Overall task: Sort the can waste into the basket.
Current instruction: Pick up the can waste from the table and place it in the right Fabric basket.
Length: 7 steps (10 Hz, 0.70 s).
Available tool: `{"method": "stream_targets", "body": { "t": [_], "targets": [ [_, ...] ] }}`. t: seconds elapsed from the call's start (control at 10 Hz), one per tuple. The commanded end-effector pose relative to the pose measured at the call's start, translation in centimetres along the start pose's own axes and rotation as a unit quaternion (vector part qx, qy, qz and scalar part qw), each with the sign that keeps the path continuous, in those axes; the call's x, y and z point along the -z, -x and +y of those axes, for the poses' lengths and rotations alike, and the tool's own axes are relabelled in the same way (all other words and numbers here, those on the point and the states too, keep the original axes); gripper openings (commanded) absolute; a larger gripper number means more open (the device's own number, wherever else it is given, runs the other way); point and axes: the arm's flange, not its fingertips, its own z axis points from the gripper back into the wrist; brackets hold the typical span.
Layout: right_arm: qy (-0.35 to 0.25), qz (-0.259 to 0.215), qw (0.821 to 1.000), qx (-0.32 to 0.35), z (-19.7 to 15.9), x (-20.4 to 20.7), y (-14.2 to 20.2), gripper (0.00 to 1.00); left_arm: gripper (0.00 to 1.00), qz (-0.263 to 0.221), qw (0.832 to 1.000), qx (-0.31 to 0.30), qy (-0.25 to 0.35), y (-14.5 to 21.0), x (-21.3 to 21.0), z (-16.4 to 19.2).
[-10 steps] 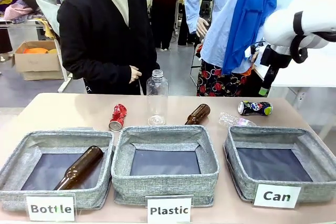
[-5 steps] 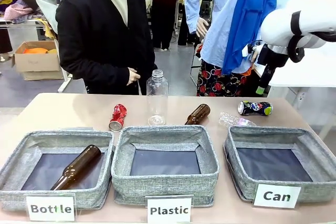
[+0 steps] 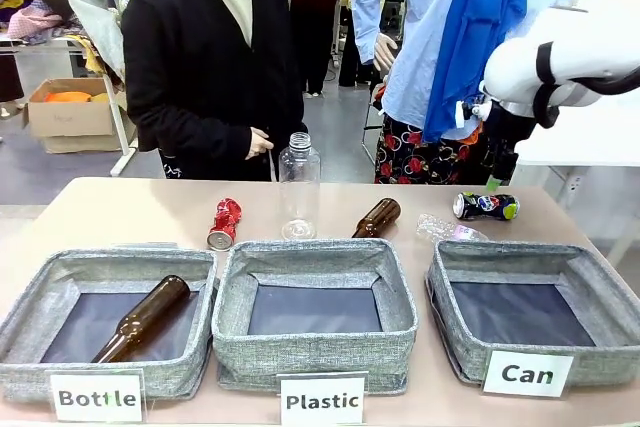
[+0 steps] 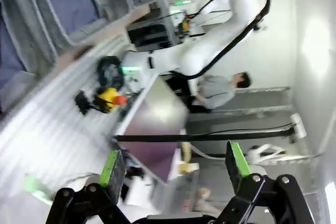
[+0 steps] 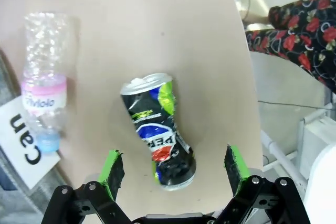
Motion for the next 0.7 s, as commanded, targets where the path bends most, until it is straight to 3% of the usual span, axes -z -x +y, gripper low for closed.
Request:
{"method": "stream_targets", "body": {
  "t": [0.0,0.2,0.3,0.6],
  "targets": [
    [-0.007,0.015,1.000,-0.007,-2.8,1.2,-0.6,1.00,1.00,-0.005,0.997,0.033,-0.064,-0.4,0.4,2.3],
    [-0.034,0.044,0.998,-0.023,-3.7,3.9,-1.3,1.00,1.00,-0.029,0.998,-0.016,-0.059,-0.8,0.7,3.7],
    [-0.044,0.055,0.997,-0.029,-3.6,4.7,-1.3,1.00,1.00,-0.003,0.998,0.031,-0.059,-0.7,-0.3,1.5],
    [-0.073,0.069,0.994,-0.042,-4.0,6.6,-1.4,1.00,1.00,-0.003,0.998,0.031,-0.059,-0.7,-0.3,1.5]
  ]
}}
